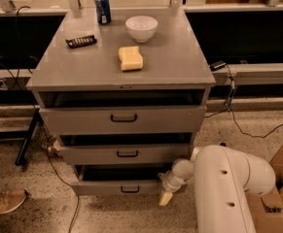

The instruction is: Open bottom drawer

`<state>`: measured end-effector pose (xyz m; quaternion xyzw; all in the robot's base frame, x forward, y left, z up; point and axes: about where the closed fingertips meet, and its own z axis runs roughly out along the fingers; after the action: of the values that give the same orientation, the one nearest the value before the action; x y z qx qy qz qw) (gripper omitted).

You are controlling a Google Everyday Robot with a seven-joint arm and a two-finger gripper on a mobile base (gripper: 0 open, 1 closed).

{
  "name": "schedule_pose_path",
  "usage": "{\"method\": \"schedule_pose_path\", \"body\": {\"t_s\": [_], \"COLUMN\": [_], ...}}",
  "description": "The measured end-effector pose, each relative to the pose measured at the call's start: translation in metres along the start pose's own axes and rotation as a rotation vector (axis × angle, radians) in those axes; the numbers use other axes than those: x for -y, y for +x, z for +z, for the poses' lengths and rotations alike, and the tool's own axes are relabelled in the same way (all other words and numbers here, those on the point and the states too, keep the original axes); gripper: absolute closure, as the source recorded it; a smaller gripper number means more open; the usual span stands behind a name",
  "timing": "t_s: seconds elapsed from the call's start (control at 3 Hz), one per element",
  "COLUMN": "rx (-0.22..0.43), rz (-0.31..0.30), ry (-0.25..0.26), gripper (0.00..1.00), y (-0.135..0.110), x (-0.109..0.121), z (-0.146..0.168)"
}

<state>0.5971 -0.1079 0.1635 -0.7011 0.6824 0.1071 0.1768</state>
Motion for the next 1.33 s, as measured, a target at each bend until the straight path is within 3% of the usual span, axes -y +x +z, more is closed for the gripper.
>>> {"method": "schedule_pose_path", "body": {"t_s": [0.67, 1.0, 1.33], "rx": [-0.001, -0.001, -0.001], "rz": [0.062, 0.062, 0.062], "ry": [-0.041, -0.041, -0.041], "gripper": [0.66, 0.89, 1.00], "y": [0.013, 0.012, 0.012], "x": [-0.027, -0.027, -0.027], "z": [-0.001, -0.003, -0.003]}}
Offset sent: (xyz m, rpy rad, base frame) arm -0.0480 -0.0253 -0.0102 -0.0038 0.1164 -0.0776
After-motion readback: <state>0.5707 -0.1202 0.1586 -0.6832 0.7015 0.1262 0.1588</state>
